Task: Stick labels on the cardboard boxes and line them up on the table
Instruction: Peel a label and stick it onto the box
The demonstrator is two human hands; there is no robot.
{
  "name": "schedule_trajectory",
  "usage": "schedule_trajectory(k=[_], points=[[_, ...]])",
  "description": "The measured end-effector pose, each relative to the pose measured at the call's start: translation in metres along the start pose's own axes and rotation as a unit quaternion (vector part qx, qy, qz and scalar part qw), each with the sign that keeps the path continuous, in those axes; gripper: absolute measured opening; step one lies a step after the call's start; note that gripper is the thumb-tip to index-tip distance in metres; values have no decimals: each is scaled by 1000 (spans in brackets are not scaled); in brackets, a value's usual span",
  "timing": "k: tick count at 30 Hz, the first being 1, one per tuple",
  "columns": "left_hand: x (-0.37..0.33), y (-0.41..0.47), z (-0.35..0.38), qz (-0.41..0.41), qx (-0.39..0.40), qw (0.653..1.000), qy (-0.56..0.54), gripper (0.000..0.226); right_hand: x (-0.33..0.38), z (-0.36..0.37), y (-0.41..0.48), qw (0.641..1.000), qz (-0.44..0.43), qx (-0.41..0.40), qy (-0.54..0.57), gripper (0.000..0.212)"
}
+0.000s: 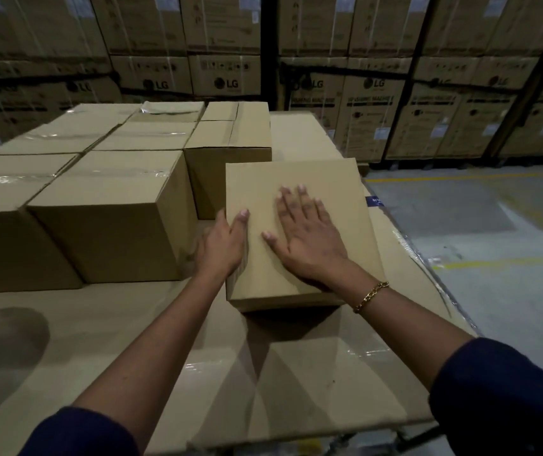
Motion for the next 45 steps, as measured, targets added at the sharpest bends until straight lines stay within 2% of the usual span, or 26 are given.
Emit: schedule_trajectory(k=[4,8,11,16,18,20,21,23,24,26,29,32,35,37,39,41,42,45], points=[[1,8,2,-13,-7,1000,-3,68,16,2,-16,992,-121,13,-21,66],[7,12,3,-14,0,1000,-14,82,6,6,-33,993,-115,15,-26,68],[8,14,5,-9,1,1000,-28,75,-17,6,-41,999,-44,3,-16,71],[6,16,3,-4,8,999,-36,76,-89,10,-52,987,155,1,51,88],[5,16,3,4,8,999,-31,77,-120,18,-61,950,258,15,176,104],[2,16,3,17,10,999,-40,71,-133,28,-72,874,324,22,362,107],[2,16,4,22,15,998,-61,67,-132,30,-75,848,324,7,420,97],[5,14,5,26,25,990,-136,62,-124,22,-79,844,298,-49,443,75],[9,13,5,19,23,985,-171,62,-118,15,-80,847,284,-81,443,74],[23,12,6,-12,7,978,-209,64,-100,3,-80,870,240,-126,412,80],[42,9,15,-80,-6,974,-211,72,-54,-8,-81,926,140,-168,309,75],[45,1,19,-119,5,976,-180,97,-25,-4,-91,943,109,-175,262,73],[32,-13,23,-77,34,975,-204,140,-8,7,-93,953,101,-176,227,72],[16,-27,32,-20,75,972,-220,147,12,14,-89,967,57,-165,186,66],[11,-40,36,13,82,976,-203,138,27,27,-84,973,12,-122,197,60],[23,-41,28,20,51,984,-171,123,24,38,-80,962,-6,-95,257,54],[33,-39,23,22,43,985,-168,113,13,38,-78,949,9,-114,293,50],[54,-36,15,29,75,983,-162,93,-58,22,-82,872,171,-276,367,39]])
Point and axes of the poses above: each hand's wrist, its own y-axis towards the middle knuckle, its own z-axis out of the palm, x = y × z, the point moved 8 cm from there along y, towards the middle knuckle, and after that the axes turned 6 degrees about -y, right-handed, at the moved point
